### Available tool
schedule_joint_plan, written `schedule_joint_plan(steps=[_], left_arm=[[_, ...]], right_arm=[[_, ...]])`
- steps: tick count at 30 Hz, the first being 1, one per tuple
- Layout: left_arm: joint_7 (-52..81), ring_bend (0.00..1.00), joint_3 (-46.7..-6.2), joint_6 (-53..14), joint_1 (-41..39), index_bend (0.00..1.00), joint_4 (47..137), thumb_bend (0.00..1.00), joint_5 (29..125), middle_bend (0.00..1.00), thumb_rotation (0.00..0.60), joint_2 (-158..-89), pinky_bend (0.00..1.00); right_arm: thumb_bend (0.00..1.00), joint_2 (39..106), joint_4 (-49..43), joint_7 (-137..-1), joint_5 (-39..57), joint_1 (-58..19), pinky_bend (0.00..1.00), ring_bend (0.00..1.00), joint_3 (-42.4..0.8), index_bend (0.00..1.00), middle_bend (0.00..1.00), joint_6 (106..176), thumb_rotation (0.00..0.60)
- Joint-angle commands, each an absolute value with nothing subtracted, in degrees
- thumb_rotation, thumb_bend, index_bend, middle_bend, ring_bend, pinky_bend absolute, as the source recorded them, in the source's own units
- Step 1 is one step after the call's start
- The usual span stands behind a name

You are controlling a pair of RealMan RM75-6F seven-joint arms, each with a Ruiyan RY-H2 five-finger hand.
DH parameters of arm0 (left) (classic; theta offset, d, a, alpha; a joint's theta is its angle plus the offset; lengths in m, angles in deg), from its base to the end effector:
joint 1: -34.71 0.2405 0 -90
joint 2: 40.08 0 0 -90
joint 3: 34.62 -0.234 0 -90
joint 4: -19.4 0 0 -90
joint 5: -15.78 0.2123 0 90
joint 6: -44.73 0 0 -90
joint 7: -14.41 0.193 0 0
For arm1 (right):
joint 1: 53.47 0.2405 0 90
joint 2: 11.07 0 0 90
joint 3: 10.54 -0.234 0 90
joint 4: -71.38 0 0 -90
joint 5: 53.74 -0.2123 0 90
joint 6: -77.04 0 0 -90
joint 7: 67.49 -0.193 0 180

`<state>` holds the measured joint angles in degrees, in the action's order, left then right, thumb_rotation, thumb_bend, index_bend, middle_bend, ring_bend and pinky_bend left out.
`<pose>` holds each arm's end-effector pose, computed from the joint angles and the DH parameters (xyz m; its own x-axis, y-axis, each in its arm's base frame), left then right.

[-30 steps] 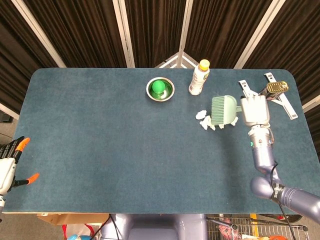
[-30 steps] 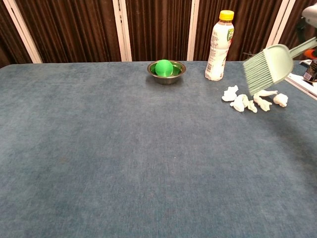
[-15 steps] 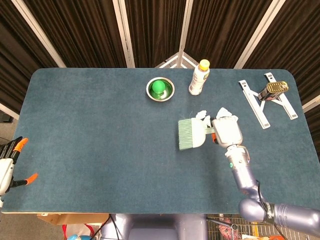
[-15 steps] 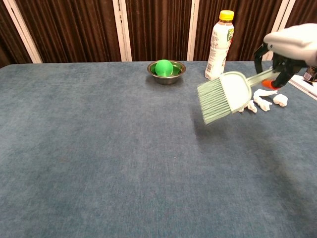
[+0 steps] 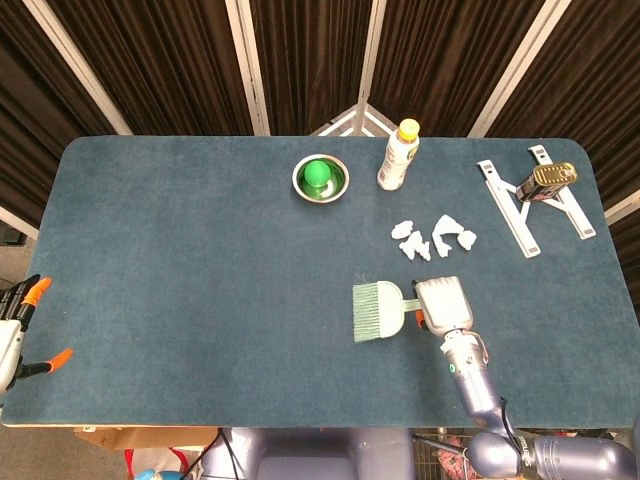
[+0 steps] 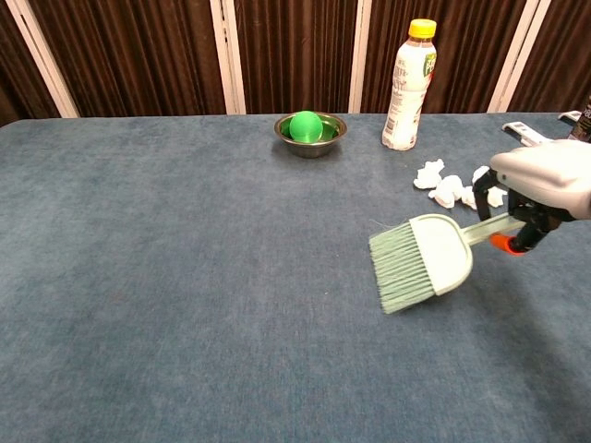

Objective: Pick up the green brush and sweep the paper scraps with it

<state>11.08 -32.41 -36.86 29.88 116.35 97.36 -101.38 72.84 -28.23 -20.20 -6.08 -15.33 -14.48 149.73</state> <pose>-0.2990 0.2240 0.1464 0.3021 0.0732 0.9504 0.9493 0.0680 -0.3070 -0.1705 -0.3317 -0.0015 0.6588 -0.2380 0.7137 -0.7515 -0.1647 0.6388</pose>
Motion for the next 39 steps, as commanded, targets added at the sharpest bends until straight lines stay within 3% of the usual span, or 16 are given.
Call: schedule_joint_plan(steps=[1,4,6,11,16,21,27,33,39], left_arm=[[11.0,0.00,-32.4,-37.1,30.0,0.00,116.2,0.00,97.5,0.00,0.600,-101.4,0.03],[11.1,0.00,-32.4,-37.4,30.1,0.00,116.2,0.00,97.7,0.00,0.600,-101.4,0.03],[11.3,0.00,-32.5,-37.6,30.2,0.00,116.2,0.00,97.8,0.00,0.600,-101.5,0.03],[11.9,0.00,-32.7,-38.2,30.5,0.00,116.5,0.00,98.3,0.00,0.600,-101.6,0.03],[12.8,0.00,-32.7,-39.3,30.9,0.00,116.5,0.00,98.9,0.00,0.600,-101.8,0.03],[13.3,0.00,-32.8,-41.5,32.0,0.00,115.7,0.00,99.3,0.00,0.600,-101.9,0.03],[13.1,0.00,-32.7,-44.0,33.4,0.00,114.3,0.00,99.5,0.00,0.600,-101.7,0.03],[16.3,0.00,-32.1,-45.7,33.9,0.00,111.3,0.00,99.4,0.00,0.600,-102.3,0.01],[17.9,0.00,-30.9,-44.8,33.4,0.00,109.9,0.00,97.4,0.00,0.600,-103.7,0.01]], right_arm=[[0.46,72.2,-27.8,-18.4,-6.4,-16.2,0.82,0.79,-13.5,0.24,0.74,151.1,0.600],[0.40,70.6,-29.3,-16.1,-8.2,-16.9,0.76,0.68,-12.8,0.05,0.60,151.9,0.600],[0.39,69.8,-30.1,-15.8,-8.6,-17.3,0.69,0.62,-12.6,0.01,0.52,152.4,0.600],[0.36,66.7,-33.3,-15.9,-8.6,-19.3,0.55,0.45,-11.1,0.00,0.37,153.6,0.600],[0.36,63.0,-35.8,-19.3,-4.7,-21.7,0.26,0.19,-9.6,0.00,0.18,155.1,0.600],[0.36,57.1,-35.2,-36.5,9.5,-27.7,0.12,0.03,-7.4,0.00,0.05,158.9,0.600],[0.36,51.8,-31.1,-53.2,18.3,-34.7,0.00,0.00,-5.4,0.00,0.00,165.1,0.600],[0.36,50.4,-23.9,-66.3,22.0,-42.1,0.00,0.00,-3.6,0.00,0.00,170.3,0.600],[0.36,51.0,-21.0,-71.3,23.9,-44.1,0.00,0.00,-4.7,0.00,0.00,170.5,0.600]])
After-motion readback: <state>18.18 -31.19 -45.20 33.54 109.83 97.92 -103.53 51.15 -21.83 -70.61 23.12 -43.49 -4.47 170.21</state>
